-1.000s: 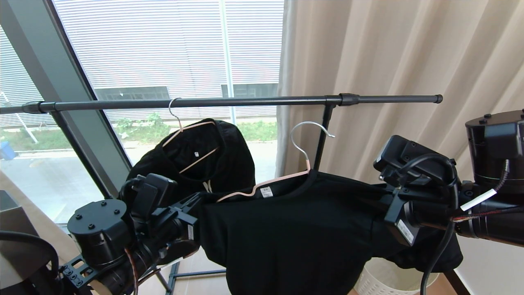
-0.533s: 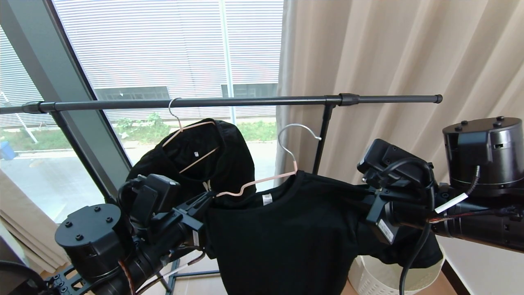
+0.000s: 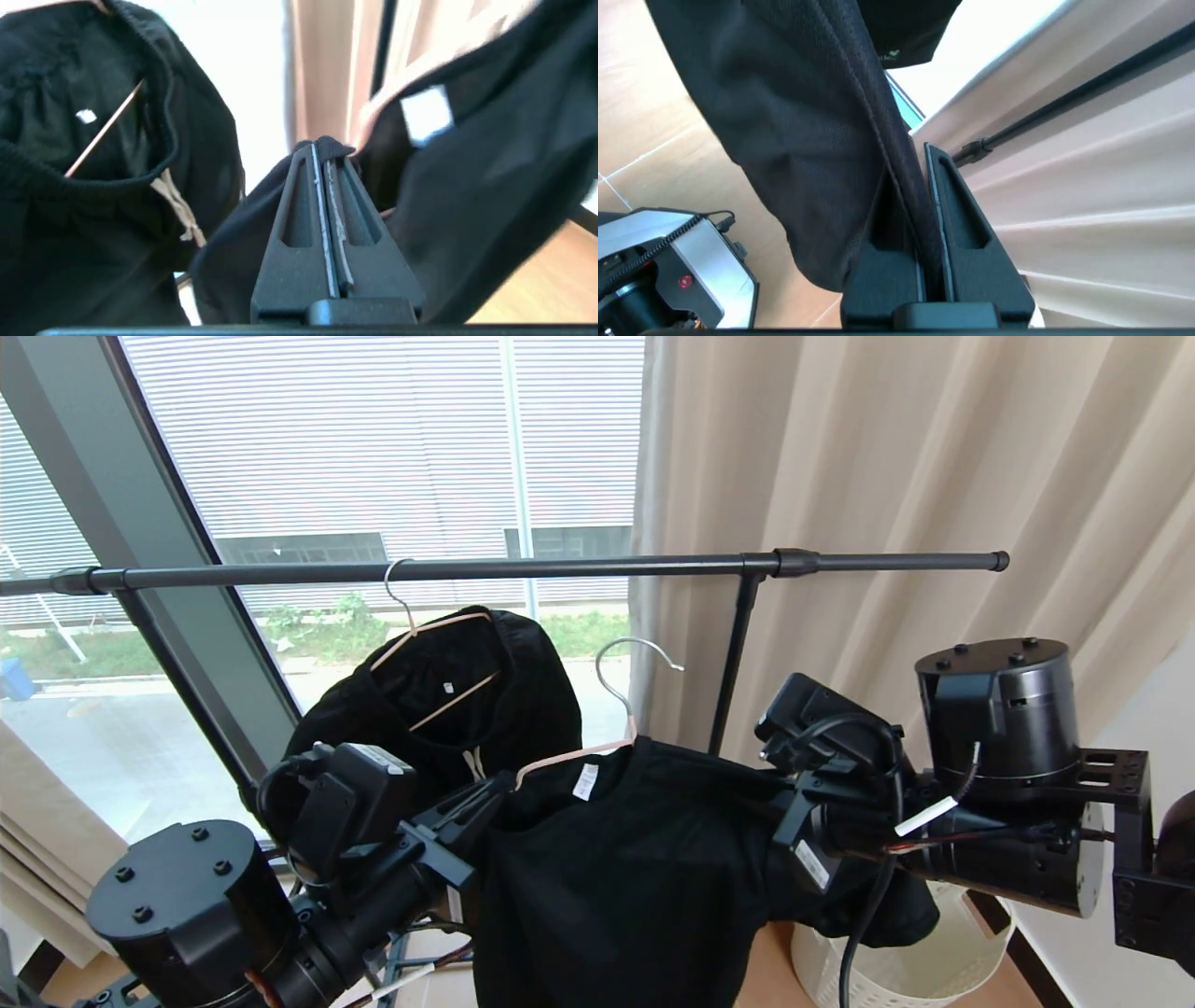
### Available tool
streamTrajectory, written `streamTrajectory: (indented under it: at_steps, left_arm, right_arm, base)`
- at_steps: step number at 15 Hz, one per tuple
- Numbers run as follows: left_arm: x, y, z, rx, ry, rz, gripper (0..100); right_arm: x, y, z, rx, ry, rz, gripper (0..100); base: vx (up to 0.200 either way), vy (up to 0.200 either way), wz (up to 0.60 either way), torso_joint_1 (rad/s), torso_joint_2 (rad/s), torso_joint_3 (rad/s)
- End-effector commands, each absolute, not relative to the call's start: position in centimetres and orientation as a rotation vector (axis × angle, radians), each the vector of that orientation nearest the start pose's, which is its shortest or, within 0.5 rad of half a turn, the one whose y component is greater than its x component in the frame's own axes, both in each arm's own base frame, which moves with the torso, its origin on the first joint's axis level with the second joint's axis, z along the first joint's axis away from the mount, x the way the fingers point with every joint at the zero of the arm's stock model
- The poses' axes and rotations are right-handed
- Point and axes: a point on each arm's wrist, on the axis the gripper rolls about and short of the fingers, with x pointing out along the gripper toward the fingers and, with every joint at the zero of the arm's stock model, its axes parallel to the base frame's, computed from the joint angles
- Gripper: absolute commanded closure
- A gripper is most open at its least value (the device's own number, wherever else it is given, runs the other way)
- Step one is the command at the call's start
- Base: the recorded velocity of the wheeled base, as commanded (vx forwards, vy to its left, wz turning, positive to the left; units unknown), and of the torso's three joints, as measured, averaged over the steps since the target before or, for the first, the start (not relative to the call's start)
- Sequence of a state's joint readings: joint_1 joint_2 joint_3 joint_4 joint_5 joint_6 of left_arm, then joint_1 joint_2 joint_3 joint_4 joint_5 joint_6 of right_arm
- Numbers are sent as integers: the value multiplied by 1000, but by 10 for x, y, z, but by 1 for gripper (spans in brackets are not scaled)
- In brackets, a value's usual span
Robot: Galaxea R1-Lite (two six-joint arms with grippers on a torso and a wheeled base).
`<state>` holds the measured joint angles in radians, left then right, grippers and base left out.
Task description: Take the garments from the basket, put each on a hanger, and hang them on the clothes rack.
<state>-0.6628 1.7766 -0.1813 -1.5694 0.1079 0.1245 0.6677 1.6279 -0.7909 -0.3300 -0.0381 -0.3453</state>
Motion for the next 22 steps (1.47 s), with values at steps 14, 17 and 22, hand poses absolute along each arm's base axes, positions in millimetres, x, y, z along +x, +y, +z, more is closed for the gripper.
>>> streamTrajectory:
  at_steps: [14,17,22]
  left_arm:
    - [146,-160,136,114,-89,-728,100]
    - [147,-160,136,121,-77,-676,0]
    - [139,-157,144,115,-115,-685,0]
  right_arm:
    - [233,222,126,-331,342,745,100]
    - [233,223,131,-276,307,737,100]
    - [232,220,136,-268,292,735,100]
  base:
    - [0,0,0,0,0,0]
    - [0,0,0,0,0,0]
    - [0,0,0,0,0,0]
